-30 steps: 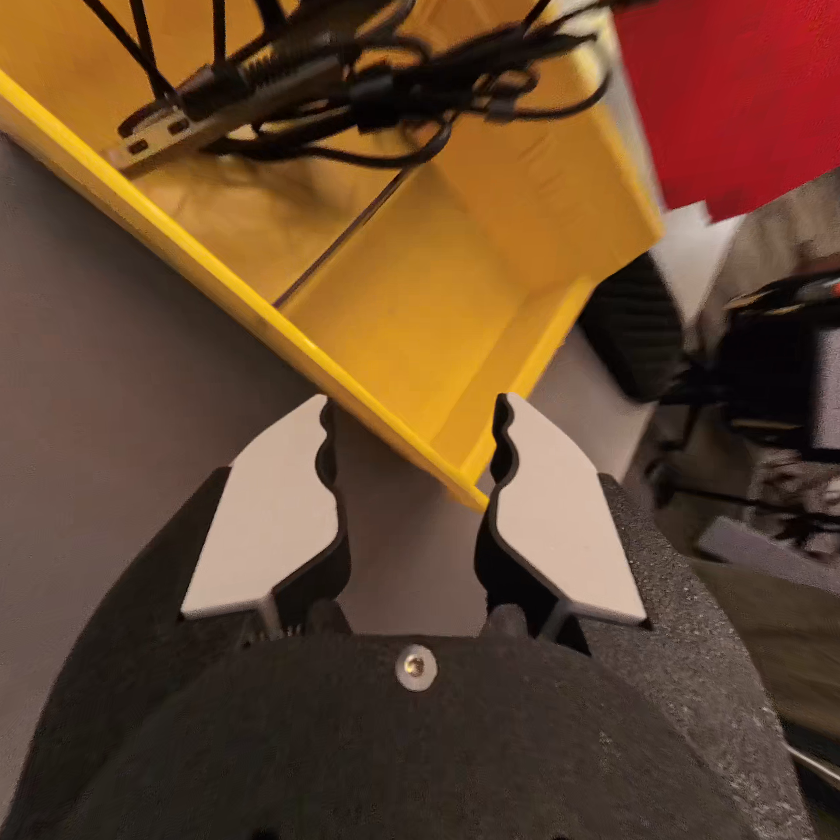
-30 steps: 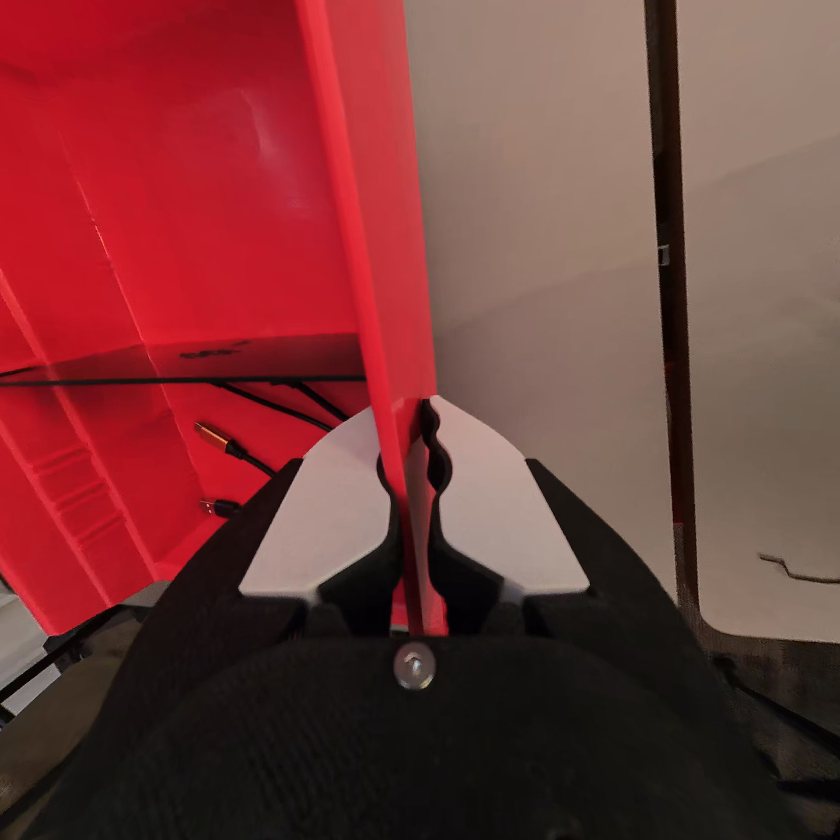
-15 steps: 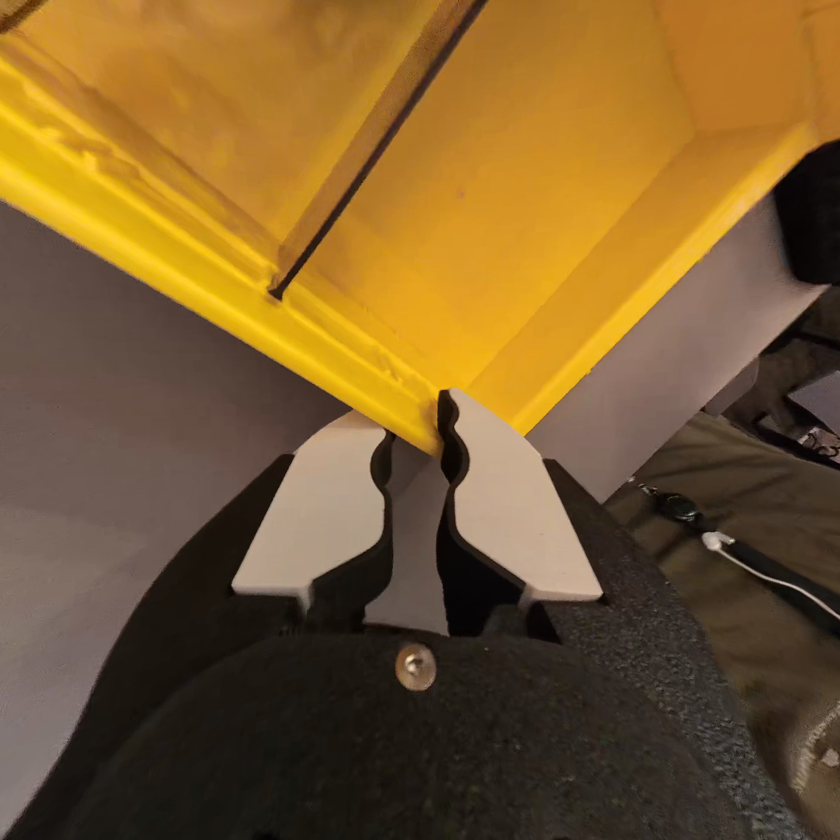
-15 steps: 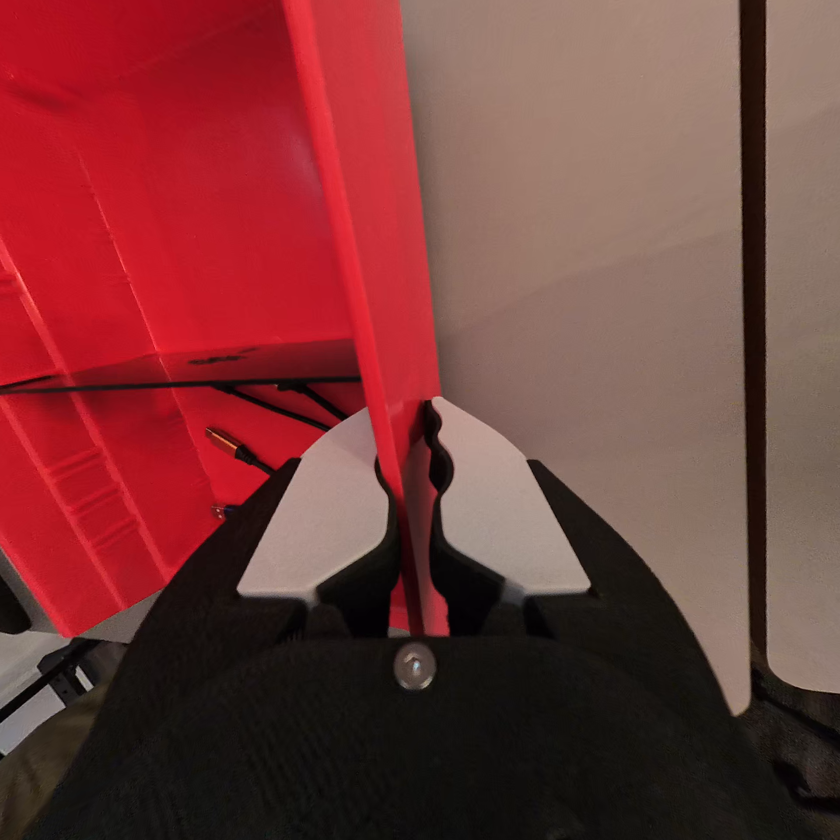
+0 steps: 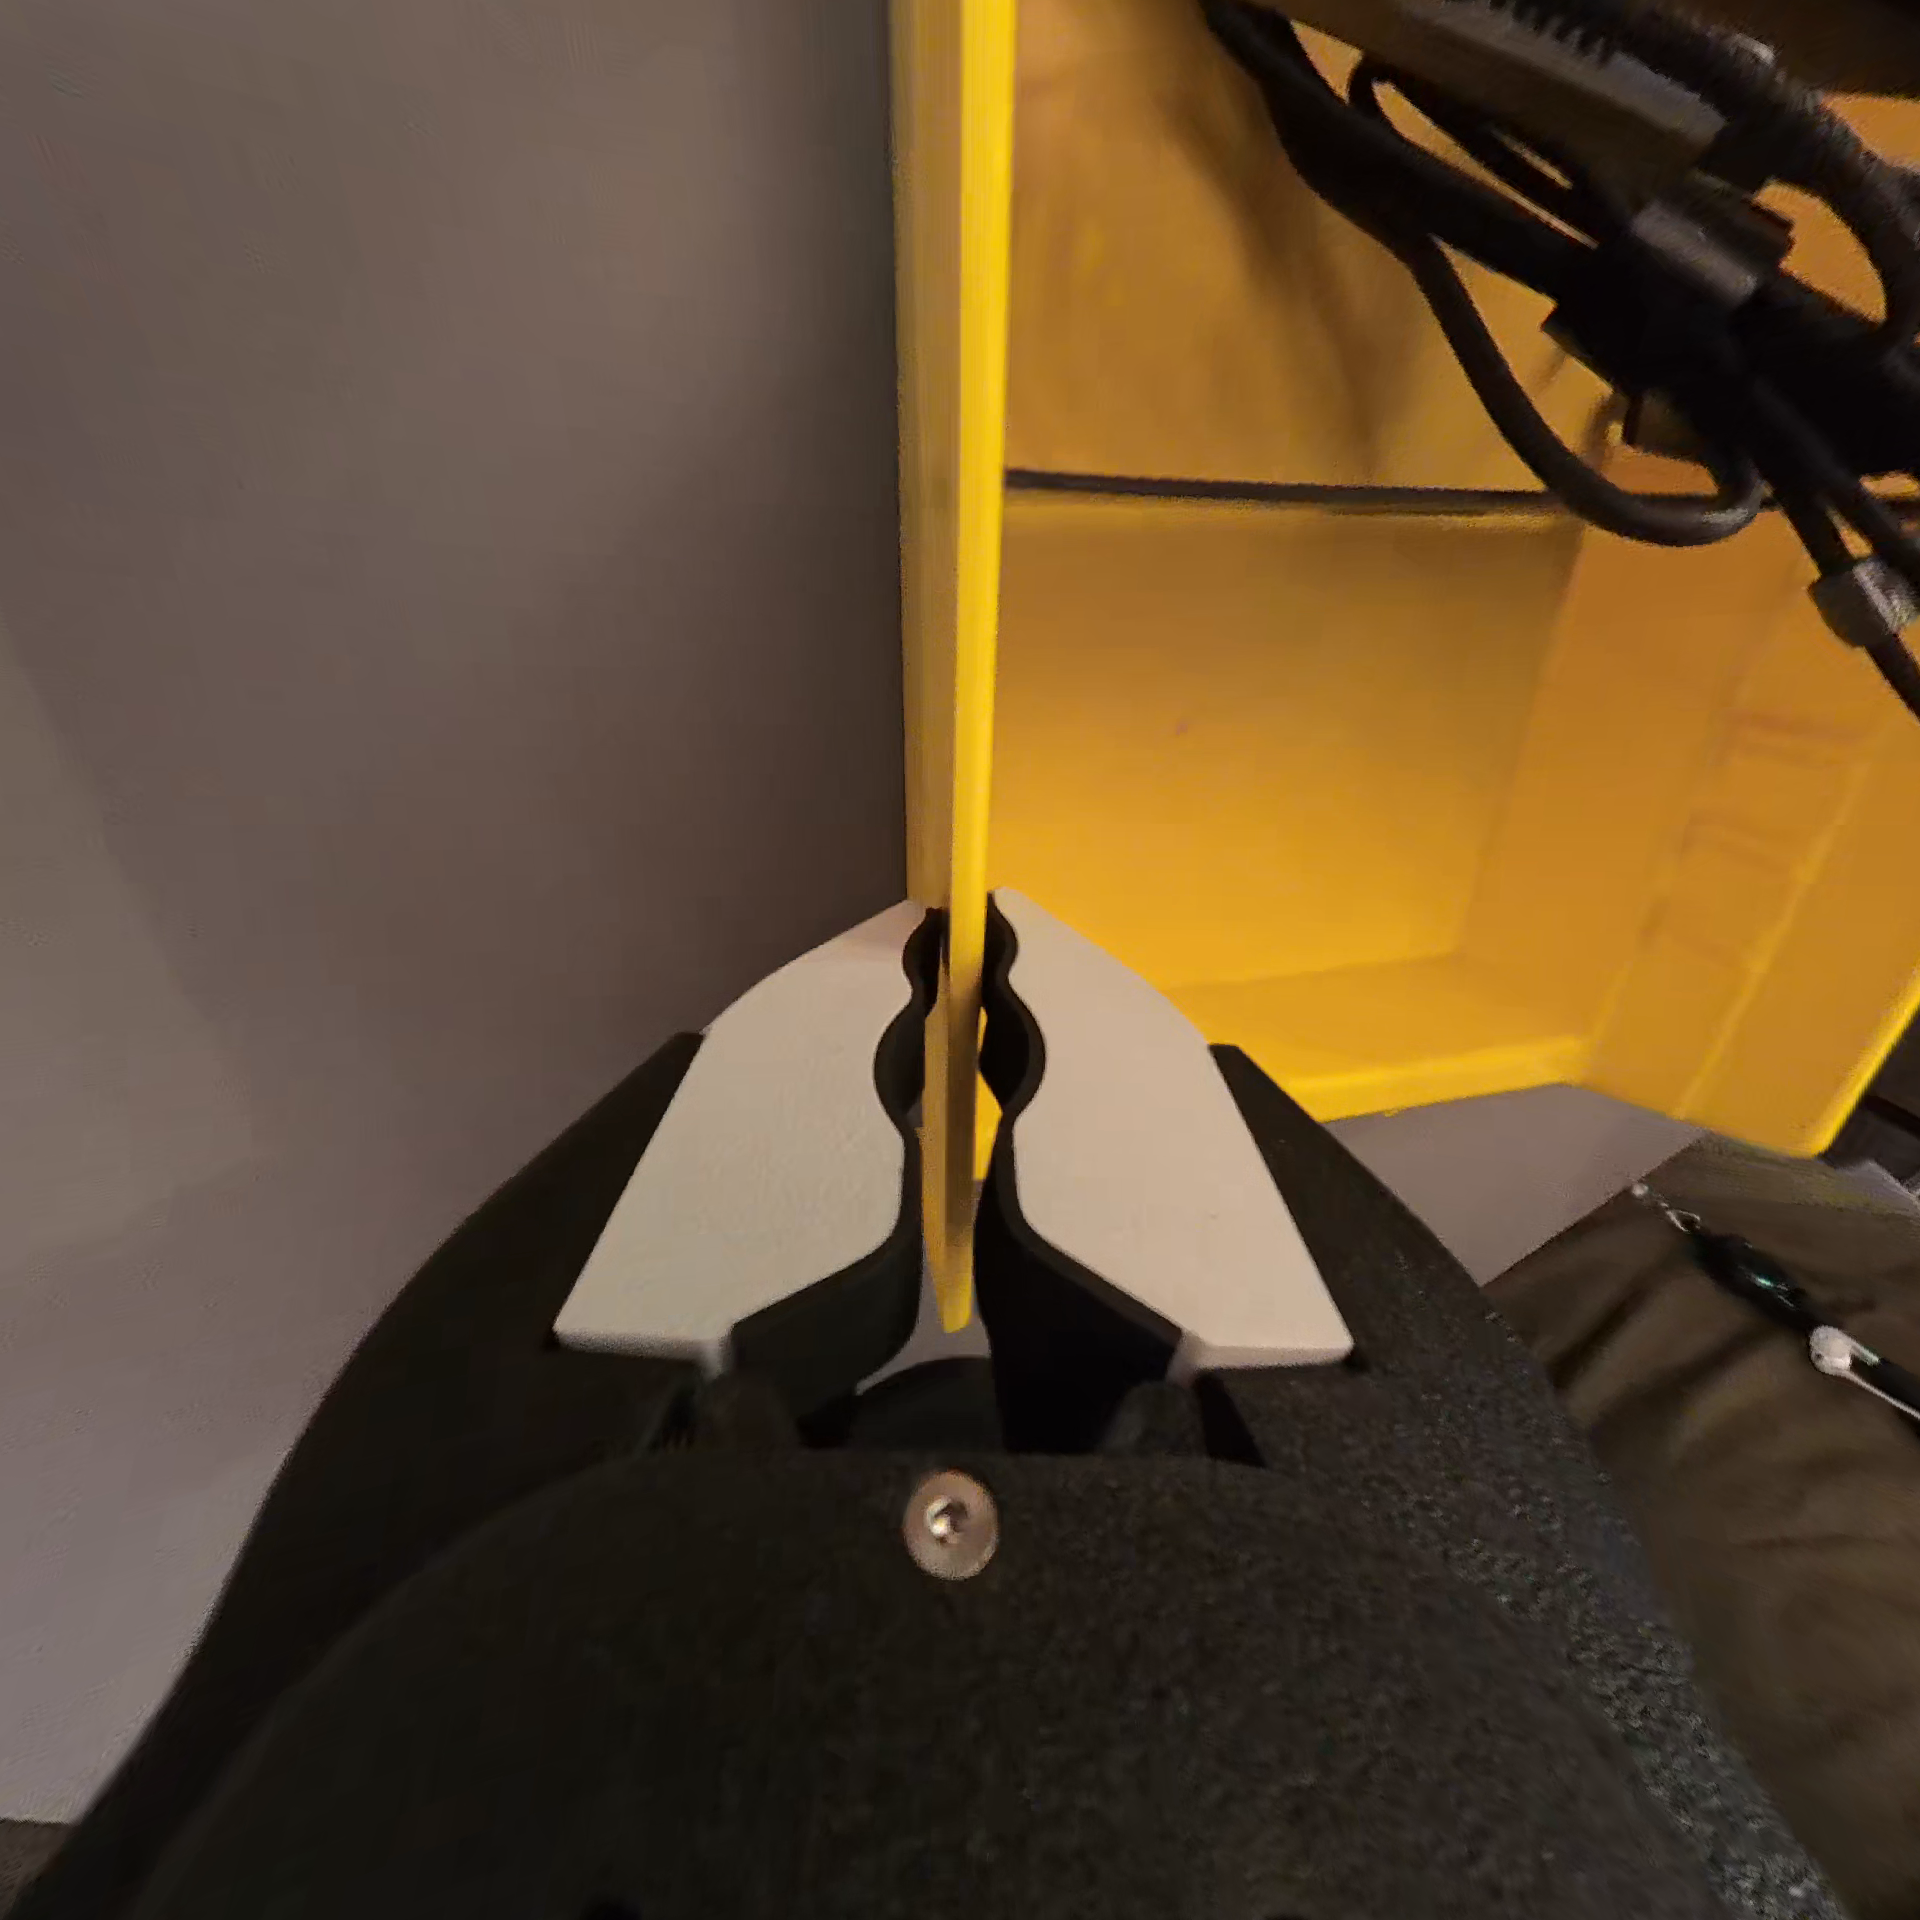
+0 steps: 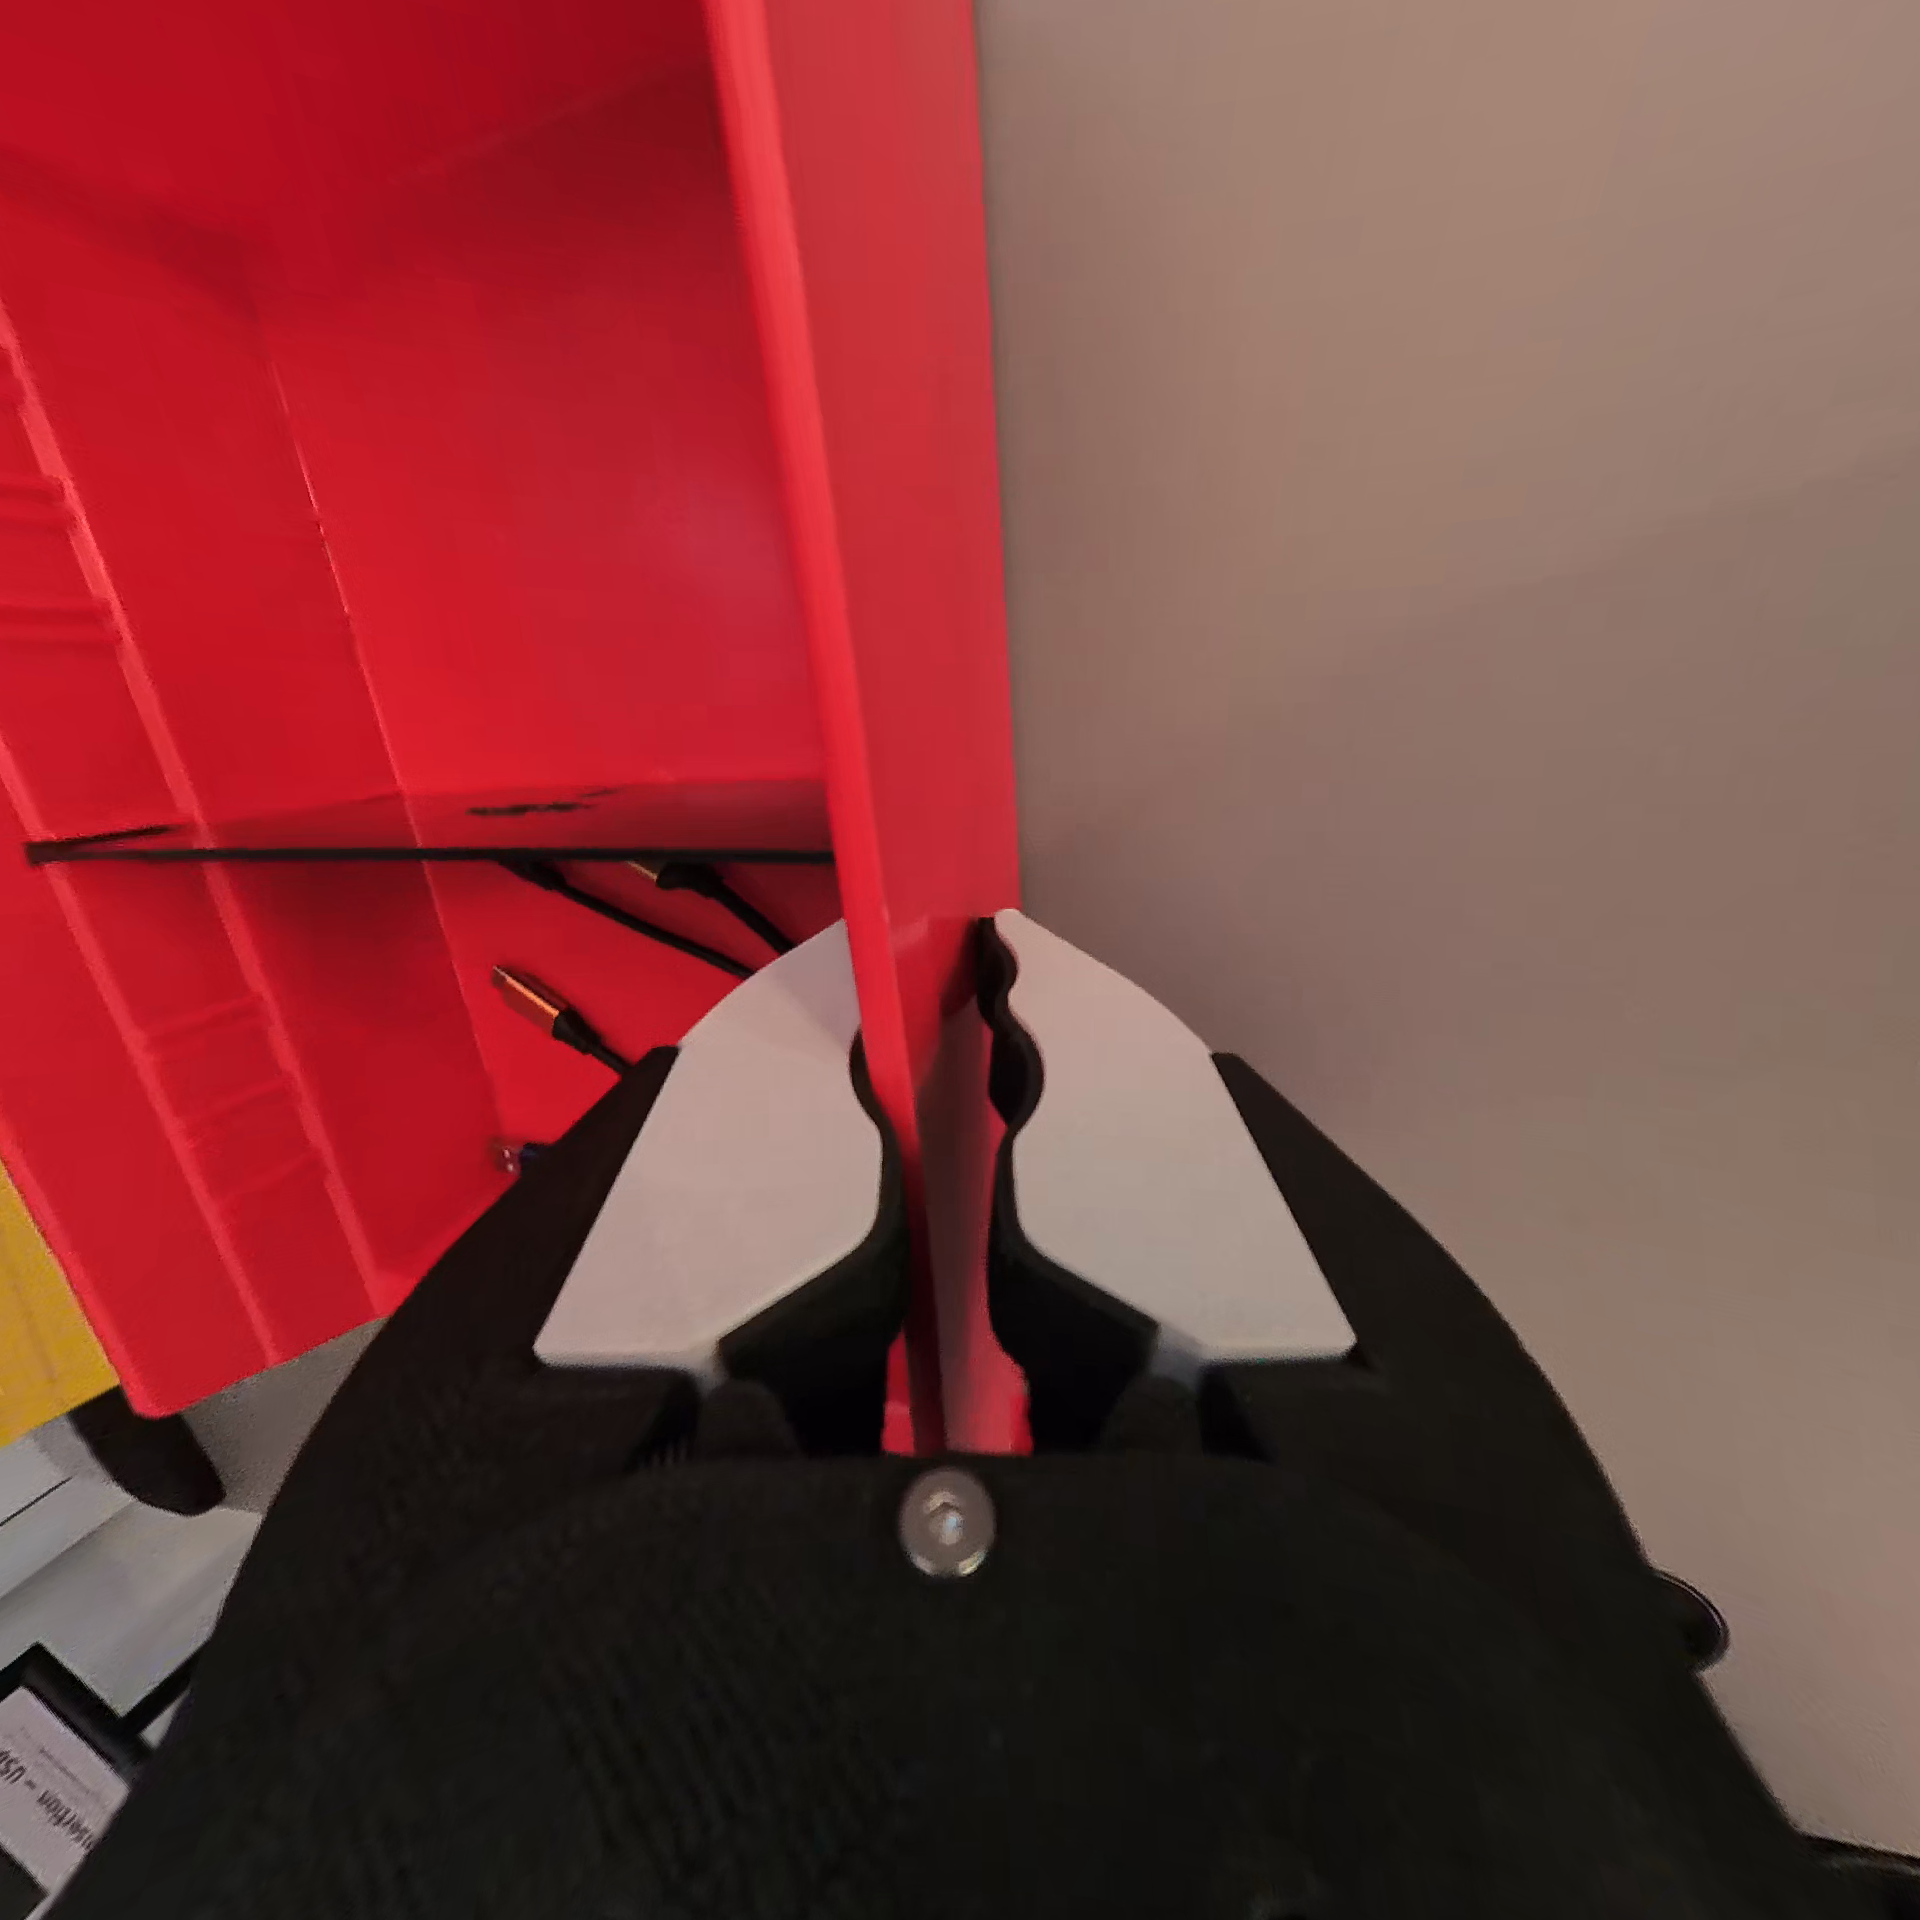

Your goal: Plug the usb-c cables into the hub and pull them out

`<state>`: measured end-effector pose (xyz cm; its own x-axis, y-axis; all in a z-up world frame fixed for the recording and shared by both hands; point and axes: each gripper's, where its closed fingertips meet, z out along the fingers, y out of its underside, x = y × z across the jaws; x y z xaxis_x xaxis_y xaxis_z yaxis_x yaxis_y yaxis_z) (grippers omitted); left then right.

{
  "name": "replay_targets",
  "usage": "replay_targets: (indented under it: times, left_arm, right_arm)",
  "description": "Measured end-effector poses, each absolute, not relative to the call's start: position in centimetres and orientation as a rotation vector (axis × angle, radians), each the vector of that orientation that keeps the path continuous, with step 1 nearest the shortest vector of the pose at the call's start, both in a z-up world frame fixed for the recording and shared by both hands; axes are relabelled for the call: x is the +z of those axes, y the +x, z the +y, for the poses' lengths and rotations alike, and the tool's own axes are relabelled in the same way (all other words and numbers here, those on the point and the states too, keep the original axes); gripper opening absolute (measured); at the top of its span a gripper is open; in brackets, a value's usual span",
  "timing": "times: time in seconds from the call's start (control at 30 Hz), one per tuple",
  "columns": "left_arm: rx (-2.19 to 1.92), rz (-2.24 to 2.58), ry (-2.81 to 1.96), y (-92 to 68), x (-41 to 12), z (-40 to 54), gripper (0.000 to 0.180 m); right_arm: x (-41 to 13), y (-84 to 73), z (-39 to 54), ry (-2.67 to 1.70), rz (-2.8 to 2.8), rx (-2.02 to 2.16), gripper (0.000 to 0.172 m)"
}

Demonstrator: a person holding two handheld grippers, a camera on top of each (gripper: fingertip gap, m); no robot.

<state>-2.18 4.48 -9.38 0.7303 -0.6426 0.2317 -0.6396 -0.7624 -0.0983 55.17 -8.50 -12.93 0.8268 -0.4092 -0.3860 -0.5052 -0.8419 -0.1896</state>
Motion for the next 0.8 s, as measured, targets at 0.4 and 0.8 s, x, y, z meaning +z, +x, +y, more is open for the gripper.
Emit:
replay_targets:
  times: [0.4, 0.8]
  left_arm:
    - [-0.455, 0.761, -2.919, -11.7, -9.2, 3.0, 0.005]
    - [-0.420, 0.398, -2.896, -21.2, -9.0, 2.6, 0.006]
  right_arm:
    - [-12.7, 52.3, -5.5, -2.775, 0.561, 0.421, 0.011]
    - [-12.7, 48.1, -2.4, -2.814, 0.444, 0.472, 0.013]
